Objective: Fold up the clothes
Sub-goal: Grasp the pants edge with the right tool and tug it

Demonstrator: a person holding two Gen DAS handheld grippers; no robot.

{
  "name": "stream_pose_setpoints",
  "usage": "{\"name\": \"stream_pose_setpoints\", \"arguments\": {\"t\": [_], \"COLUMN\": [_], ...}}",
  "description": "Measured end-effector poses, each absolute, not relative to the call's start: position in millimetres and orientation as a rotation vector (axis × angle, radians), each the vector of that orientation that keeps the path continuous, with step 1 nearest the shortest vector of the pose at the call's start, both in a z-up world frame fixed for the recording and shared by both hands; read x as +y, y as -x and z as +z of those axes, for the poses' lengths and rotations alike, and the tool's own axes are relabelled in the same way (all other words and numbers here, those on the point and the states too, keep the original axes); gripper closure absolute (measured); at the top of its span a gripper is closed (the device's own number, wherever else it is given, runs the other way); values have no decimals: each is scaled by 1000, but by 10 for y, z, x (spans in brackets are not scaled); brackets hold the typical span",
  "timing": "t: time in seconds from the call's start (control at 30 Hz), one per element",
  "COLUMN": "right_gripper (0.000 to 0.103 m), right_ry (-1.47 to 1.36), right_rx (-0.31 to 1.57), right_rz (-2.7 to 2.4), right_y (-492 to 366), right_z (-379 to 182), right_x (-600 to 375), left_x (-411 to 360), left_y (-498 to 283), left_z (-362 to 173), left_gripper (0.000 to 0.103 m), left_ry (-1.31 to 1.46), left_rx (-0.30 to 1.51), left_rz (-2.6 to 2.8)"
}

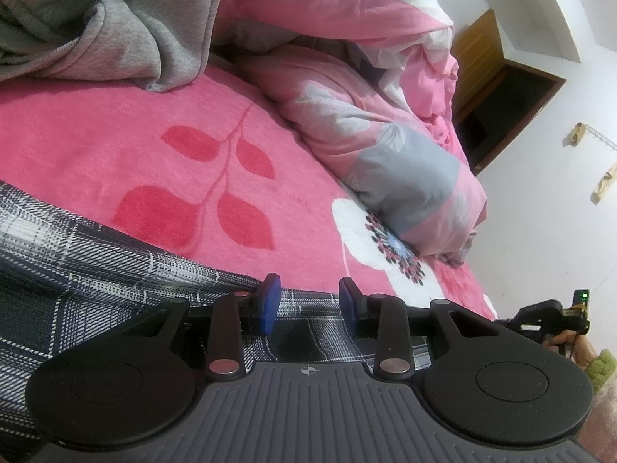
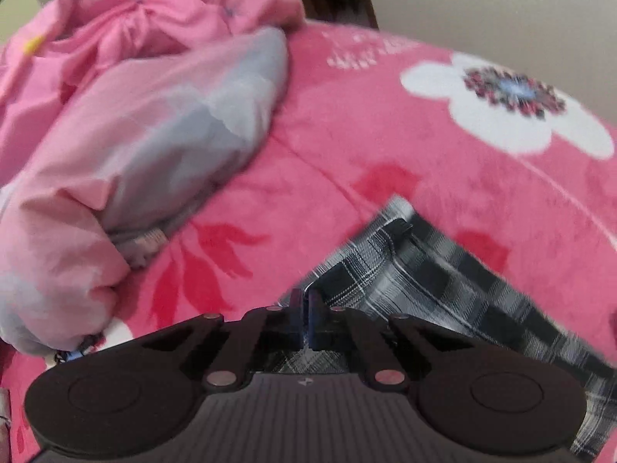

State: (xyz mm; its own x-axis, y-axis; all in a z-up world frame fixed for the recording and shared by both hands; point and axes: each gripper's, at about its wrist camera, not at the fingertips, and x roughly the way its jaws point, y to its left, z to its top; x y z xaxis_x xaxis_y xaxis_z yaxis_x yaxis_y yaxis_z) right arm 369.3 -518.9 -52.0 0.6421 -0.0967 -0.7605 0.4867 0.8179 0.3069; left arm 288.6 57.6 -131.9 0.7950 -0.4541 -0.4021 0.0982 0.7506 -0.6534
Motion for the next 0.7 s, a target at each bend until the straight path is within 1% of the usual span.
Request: {"name": "stream_pose_setpoints", "arguments": {"t": [0.1,0.23,0.33,0.5,0.6,0.7], "right_gripper": [102,101,99,97,97,97], "right_ry": [-488,-433,-482,-561,-482,-365], "right_rx": [802,798,710,574,636,779], "right_rz": [-349,-357,-385,-508,-345,-169], "right_y": [-3784,-3900,-3830,-3505,-3396,-3411], "right_z": [-541,-807,-859,-625,-503,-582], "right_x": [-5135,-5147,-5321,-5814,-5721,-5484], "left_x": [575,577,579,575,573,572], "left_y": [-2887,-2888,-2888,-2891,-2894,-2895], "left_z": [-1318,-1318,-1320,-1319,-1320,-1320], "left_gripper": [70,70,70,70,70,70], "left_ry": [658,658,659,658,658,659], "left_rx": [582,582,582,583,584,584], "left_rz": [-321,-321,-320,-320,-320,-320]}}
